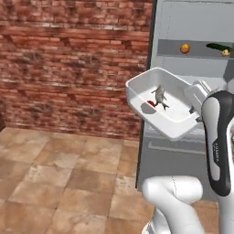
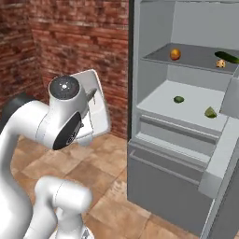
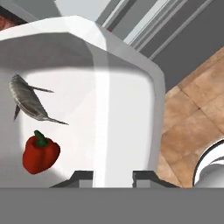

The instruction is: Place the tupperware on the top shelf of the fridge. Make space for the tupperware among the existing items by rearranging them on the shelves if needed. Close the fridge door when finished.

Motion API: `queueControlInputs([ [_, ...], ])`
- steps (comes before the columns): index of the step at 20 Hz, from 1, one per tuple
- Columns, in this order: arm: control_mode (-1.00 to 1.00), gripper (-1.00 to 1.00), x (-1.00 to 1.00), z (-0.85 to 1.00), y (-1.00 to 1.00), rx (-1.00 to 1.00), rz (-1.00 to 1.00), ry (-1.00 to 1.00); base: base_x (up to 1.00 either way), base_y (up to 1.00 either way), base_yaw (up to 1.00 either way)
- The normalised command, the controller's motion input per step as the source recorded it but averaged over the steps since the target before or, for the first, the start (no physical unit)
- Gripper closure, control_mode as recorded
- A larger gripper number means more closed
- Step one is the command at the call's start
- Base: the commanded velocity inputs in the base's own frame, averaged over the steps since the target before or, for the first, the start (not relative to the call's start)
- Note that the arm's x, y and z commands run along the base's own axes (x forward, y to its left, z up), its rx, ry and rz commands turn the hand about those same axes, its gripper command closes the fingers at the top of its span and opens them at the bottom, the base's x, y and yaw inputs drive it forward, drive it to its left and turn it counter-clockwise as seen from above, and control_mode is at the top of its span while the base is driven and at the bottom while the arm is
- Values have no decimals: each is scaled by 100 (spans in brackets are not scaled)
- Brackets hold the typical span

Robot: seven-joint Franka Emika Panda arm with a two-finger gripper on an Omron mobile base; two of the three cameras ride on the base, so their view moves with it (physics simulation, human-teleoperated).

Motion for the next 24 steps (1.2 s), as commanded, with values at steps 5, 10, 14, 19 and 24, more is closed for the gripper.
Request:
queueControlInputs([
  [5, 100, 100, 0, 0, 0, 0, 0, 0, 33, 0, -55],
  [10, 100, 100, 0, 0, 0, 0, 0, 0, 56, 3, -47],
  [14, 100, 100, 0, 0, 0, 0, 0, 0, 62, 0, -44],
  [19, 100, 100, 0, 0, 0, 0, 0, 0, 66, 12, -38],
  [24, 100, 100, 0, 0, 0, 0, 0, 0, 62, 6, -26],
])
